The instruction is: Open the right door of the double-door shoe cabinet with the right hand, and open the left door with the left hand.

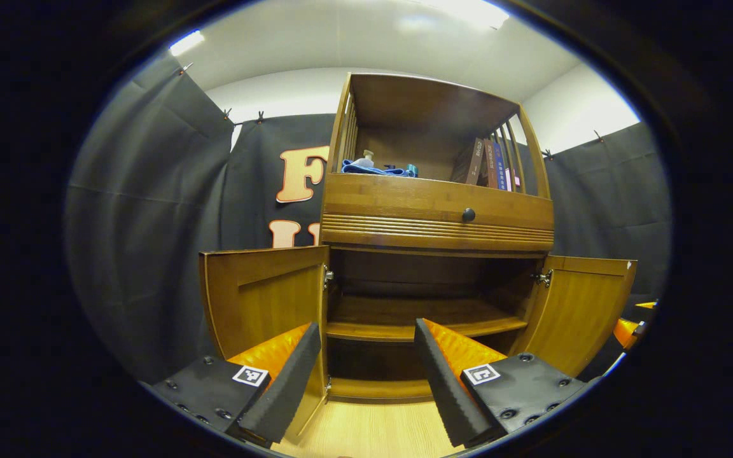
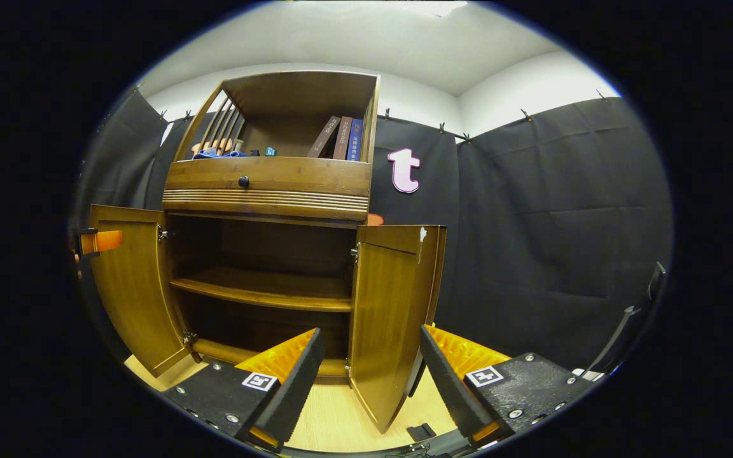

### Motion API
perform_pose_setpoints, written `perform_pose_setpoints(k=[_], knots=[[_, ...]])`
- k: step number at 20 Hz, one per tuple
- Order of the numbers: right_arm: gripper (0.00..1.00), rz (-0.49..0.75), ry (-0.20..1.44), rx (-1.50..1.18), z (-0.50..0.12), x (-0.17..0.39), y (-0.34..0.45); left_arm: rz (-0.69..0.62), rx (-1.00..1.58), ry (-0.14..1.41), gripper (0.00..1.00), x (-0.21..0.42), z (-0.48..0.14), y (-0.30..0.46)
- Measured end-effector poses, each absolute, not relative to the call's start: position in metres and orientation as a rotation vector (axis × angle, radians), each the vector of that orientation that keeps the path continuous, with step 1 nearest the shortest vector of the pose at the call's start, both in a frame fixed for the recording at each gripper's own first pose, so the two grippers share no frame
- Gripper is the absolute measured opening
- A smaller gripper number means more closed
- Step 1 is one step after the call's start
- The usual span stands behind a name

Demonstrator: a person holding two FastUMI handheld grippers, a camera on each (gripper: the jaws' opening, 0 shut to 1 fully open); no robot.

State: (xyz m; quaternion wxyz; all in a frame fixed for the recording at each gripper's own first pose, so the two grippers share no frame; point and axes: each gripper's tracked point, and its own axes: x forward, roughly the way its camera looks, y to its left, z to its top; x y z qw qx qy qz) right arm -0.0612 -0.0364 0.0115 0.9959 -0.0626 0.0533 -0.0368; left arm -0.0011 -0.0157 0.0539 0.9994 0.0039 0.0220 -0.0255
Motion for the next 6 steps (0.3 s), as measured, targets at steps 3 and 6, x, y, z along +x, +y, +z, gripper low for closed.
perform_pose_setpoints(k=[3,6], knots=[[0.92,-0.075,0.090,-0.144,0.020,-0.063,-0.031,-0.059,0.004,0.050,0.94,0.001,0.052,-0.016],[0.98,-0.075,0.084,-0.138,0.023,-0.064,-0.025,-0.064,-0.006,0.050,0.95,0.002,0.052,-0.012]])
